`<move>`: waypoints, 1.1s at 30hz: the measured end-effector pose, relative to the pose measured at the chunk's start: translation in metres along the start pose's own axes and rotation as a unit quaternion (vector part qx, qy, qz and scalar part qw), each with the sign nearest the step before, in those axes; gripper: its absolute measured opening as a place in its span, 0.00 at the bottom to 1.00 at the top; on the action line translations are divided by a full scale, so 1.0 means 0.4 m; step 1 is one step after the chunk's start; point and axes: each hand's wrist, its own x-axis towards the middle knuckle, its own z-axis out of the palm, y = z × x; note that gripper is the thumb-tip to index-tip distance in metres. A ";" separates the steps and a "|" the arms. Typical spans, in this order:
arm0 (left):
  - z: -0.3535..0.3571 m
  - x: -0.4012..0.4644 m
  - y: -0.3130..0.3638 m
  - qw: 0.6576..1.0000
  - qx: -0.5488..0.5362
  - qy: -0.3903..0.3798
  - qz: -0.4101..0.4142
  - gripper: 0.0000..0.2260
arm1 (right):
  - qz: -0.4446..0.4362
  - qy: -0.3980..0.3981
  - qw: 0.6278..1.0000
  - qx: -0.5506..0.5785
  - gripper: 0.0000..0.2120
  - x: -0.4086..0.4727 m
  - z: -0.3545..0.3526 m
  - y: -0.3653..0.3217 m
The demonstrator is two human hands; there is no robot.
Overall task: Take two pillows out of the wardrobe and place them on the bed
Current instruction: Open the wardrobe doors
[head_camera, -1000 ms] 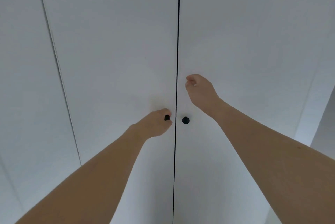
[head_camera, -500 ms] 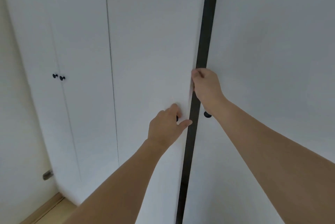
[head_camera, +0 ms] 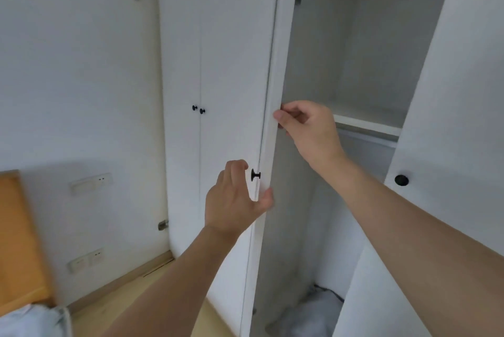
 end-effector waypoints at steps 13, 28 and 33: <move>-0.116 0.060 -0.319 0.988 -0.049 0.005 -0.145 0.03 | -0.197 -0.064 0.969 -0.132 0.19 0.104 0.405 0.062; -0.090 0.152 -0.542 0.983 -0.067 -0.008 -0.169 0.05 | -0.312 -0.082 0.890 -0.323 0.30 0.222 0.615 0.217; -0.077 0.156 -0.430 0.990 -0.049 0.077 -0.109 0.19 | -0.297 -0.113 0.867 -0.384 0.31 0.221 0.471 0.203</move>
